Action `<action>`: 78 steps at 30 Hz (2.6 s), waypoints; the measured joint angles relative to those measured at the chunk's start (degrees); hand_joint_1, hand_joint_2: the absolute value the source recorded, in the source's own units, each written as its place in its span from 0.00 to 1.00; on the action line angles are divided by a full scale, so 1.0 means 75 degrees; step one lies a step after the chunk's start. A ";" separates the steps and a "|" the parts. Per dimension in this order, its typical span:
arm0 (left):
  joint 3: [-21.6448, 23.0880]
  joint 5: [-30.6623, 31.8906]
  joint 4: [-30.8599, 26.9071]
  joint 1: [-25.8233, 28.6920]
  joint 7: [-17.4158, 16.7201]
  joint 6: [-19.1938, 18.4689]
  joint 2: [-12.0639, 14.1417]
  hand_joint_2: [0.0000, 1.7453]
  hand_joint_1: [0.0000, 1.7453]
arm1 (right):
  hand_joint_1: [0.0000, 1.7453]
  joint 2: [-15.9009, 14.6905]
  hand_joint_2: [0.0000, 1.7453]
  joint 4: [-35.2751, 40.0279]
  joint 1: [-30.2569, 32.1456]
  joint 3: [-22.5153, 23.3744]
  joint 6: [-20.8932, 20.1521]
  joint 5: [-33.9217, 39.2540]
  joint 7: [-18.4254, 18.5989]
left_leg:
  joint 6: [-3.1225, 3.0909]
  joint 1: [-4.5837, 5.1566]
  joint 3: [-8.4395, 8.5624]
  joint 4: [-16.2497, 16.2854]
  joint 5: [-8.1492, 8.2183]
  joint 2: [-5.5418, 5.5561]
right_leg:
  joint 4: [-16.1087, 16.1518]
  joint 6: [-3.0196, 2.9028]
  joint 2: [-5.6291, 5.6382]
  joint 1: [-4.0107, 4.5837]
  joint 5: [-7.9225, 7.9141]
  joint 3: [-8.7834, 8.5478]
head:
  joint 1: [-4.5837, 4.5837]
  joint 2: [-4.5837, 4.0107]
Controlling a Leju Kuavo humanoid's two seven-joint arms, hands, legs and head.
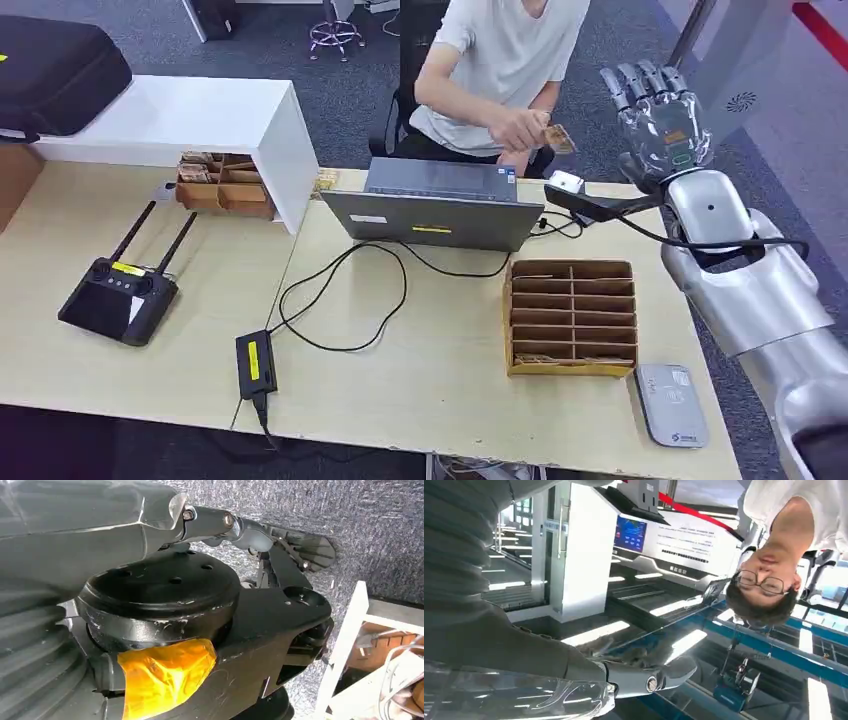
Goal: Pass the card to the sensor for recognition and then transmit it.
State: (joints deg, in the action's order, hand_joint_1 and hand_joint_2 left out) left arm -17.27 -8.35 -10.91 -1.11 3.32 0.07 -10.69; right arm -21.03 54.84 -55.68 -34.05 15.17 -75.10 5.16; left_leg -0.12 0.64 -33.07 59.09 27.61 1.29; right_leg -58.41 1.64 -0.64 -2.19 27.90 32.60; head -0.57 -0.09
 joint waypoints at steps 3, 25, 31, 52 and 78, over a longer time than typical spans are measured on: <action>0.0000 0.0000 0.0000 0.0000 0.0000 0.0000 0.0003 1.00 0.00 | 0.00 0.0000 1.00 0.0000 0.0000 -0.0003 0.0000 0.0000 0.0000 | 0.0000 0.0000 0.0000 0.0000 0.0000 0.0000 | 0.0000 0.0000 0.0000 0.0000 0.0000 0.0000 | 0.0003 0.0000; 0.0280 0.0519 0.0000 -0.0055 -0.0306 -0.0003 0.0012 1.00 0.00 | 0.00 -0.0073 1.00 0.0026 -0.0105 -0.0178 -0.0981 0.0184 -0.0248 | 0.0000 0.0000 0.0002 0.0003 0.0000 -0.0004 | 0.0000 0.0000 0.0002 0.0000 -0.0001 0.0002 | 0.0000 0.0000; 0.0280 0.0277 0.0000 -0.0042 -0.0259 0.0006 0.0015 1.00 0.00 | 0.00 -0.1175 1.00 0.1415 -0.0308 -0.0574 -0.2839 0.1656 -0.0422 | -0.0001 0.0003 -0.0005 0.0009 0.0001 0.0009 | 0.0004 0.0001 -0.0009 -0.0003 -0.0001 0.0002 | 0.0000 0.0000; 0.0280 0.0358 0.0000 -0.0043 -0.0251 0.0035 0.0006 1.00 0.00 | 0.00 -0.3447 1.00 0.4068 0.0186 -0.0618 -0.2914 0.2634 -0.0149 | 0.0000 -0.0001 -0.0004 0.0006 0.0004 -0.0008 | 0.0010 0.0004 0.0009 0.0000 -0.0004 0.0003 | 0.0000 0.0000; 0.0280 0.0428 0.0000 -0.0090 -0.0353 0.0224 -0.0058 1.00 0.00 | 0.00 -0.3739 1.00 0.5671 0.4871 0.0685 -0.1673 0.2273 -0.0076 | -0.0001 -0.0003 -0.0010 0.0002 0.0006 0.0004 | 0.0014 0.0007 -0.0004 0.0002 -0.0001 0.0000 | 0.0000 0.0000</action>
State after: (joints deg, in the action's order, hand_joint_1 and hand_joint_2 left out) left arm -15.17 -5.14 -10.91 -1.78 0.68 1.75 -11.13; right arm -49.07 97.37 -19.15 -28.92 2.62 -58.05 4.59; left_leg -0.13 0.63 -33.14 59.10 27.66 1.32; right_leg -58.31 1.69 -0.67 -2.18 27.89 32.60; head -0.57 -0.09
